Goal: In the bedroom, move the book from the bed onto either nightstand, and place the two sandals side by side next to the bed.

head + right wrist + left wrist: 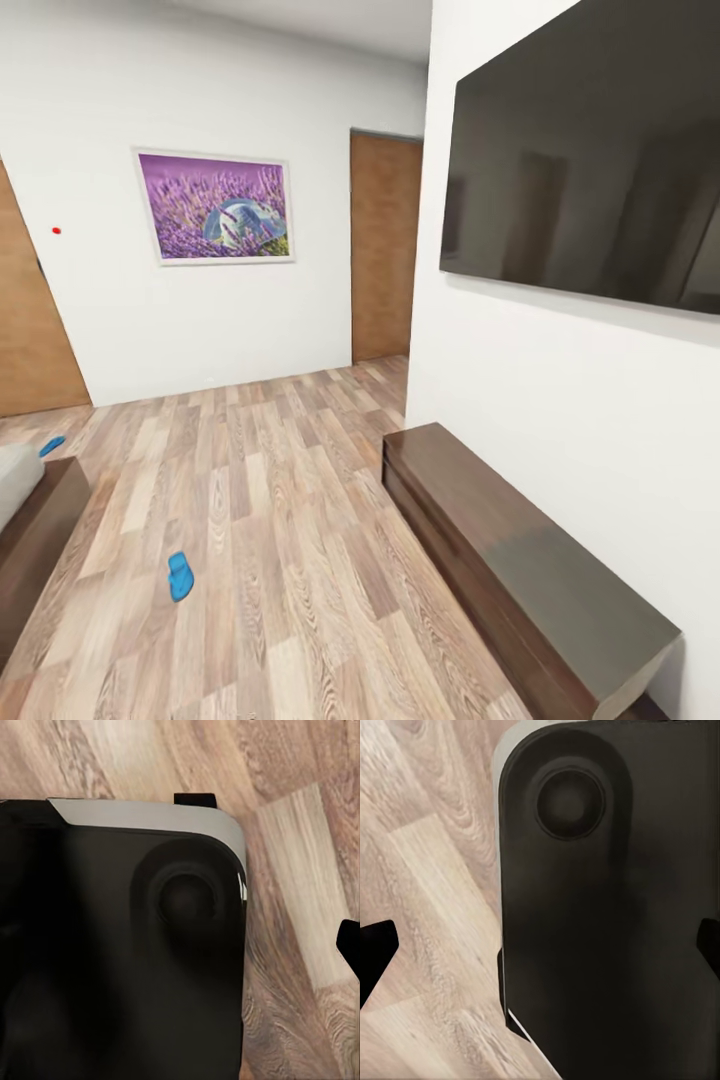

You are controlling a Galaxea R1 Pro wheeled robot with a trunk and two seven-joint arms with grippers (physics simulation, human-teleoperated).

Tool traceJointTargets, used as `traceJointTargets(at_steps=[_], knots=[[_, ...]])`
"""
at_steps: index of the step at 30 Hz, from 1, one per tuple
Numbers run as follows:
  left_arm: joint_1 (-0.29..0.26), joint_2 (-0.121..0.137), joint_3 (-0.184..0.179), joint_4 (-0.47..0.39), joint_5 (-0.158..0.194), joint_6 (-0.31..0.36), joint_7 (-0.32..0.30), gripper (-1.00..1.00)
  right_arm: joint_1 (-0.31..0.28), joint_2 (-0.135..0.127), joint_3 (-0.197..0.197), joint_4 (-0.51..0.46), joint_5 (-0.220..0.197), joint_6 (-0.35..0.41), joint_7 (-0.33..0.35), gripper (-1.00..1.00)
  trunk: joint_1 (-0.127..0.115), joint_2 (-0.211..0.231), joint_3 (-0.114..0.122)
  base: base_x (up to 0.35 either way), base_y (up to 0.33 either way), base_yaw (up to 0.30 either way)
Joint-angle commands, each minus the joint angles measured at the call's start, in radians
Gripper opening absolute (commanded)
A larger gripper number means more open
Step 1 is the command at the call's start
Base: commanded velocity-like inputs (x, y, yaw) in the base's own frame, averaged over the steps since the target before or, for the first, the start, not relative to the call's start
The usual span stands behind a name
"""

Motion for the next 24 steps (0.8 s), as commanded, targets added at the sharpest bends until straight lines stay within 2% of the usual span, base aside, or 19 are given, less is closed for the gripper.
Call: traceJointTargets(at_steps=[1, 14, 18, 24], knots=[[0.000, -0.001, 0.000, -0.001, 0.001, 0.000, -0.001, 1.00, -0.001, 0.000, 0.000, -0.003, 0.000, 0.003, 0.000, 1.00, 0.000, 0.000, 0.000, 0.000, 0.000, 0.300], [-0.001, -0.013, 0.003, -0.001, 0.006, -0.001, -0.002, 1.00, -0.005, 0.001, 0.001, -0.009, 0.001, 0.006, 0.002, 1.00, 0.000, 0.000, 0.006, 0.000, 0.000, 0.300], [0.000, -0.017, 0.006, -0.001, 0.016, -0.001, -0.002, 1.00, -0.005, 0.002, 0.003, -0.010, 0.000, 0.005, 0.003, 1.00, 0.000, 0.000, 0.008, 0.000, 0.000, 0.299], [0.000, -0.020, 0.019, -0.001, 0.053, -0.002, -0.002, 1.00, -0.005, 0.003, 0.003, -0.010, 0.000, 0.003, 0.004, 1.00, 0.000, 0.000, 0.012, 0.000, 0.000, 0.298]])
